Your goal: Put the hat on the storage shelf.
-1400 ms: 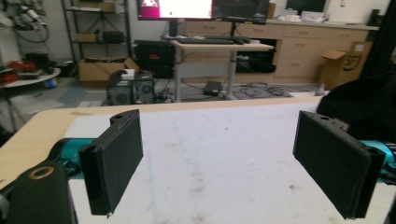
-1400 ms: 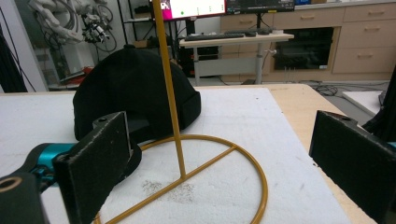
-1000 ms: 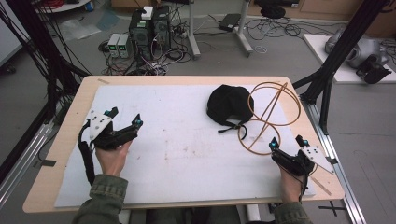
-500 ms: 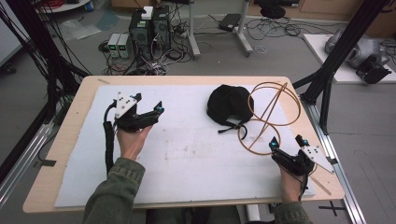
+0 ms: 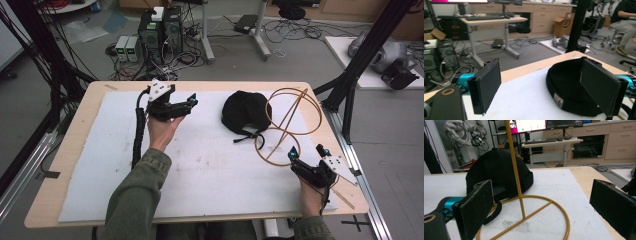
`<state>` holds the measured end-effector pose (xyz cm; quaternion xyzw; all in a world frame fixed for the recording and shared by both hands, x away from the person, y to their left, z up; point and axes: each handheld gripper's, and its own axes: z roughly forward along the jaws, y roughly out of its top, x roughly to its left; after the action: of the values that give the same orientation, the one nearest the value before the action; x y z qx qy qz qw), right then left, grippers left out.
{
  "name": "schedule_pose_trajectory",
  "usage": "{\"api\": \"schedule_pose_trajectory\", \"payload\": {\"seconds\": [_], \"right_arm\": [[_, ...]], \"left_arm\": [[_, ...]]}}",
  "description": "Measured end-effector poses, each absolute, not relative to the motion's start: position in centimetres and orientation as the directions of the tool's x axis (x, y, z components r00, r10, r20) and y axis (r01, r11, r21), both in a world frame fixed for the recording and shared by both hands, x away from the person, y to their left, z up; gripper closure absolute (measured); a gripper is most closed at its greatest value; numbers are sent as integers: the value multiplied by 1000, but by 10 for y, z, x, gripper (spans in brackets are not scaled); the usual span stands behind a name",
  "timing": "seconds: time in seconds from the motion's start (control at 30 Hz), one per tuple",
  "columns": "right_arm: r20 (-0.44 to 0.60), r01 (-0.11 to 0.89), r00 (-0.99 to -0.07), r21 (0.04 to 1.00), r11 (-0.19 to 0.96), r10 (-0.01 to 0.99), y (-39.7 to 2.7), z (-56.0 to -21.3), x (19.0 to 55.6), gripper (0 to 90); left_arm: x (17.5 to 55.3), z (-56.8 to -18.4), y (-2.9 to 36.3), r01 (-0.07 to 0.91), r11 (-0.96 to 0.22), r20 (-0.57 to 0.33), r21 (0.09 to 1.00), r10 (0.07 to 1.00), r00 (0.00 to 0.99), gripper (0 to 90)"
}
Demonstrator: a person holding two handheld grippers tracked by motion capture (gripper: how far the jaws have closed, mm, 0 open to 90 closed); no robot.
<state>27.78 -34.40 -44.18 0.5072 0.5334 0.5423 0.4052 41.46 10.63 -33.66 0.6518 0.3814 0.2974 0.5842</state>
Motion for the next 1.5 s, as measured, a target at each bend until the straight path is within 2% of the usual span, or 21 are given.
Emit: {"api": "schedule_pose_trajectory", "payload": {"seconds": [0.2,0.27,0.7,1.5], "right_arm": [[118,99,-160,990,-103,980,-344,-442,278,44],[119,100,-160,990,-104,980,-345,-441,278,44],[116,96,-167,990,-101,979,-345,-442,280,44],[115,96,-175,990,-99,978,-342,-442,282,44]], "left_arm": [[433,-338,84,140,-22,-62,990,821,568,171],[443,-341,75,168,-27,-75,985,816,573,168],[470,-355,31,205,-57,-85,977,778,622,163],[491,-402,-25,286,-102,-118,953,742,660,176]]}}
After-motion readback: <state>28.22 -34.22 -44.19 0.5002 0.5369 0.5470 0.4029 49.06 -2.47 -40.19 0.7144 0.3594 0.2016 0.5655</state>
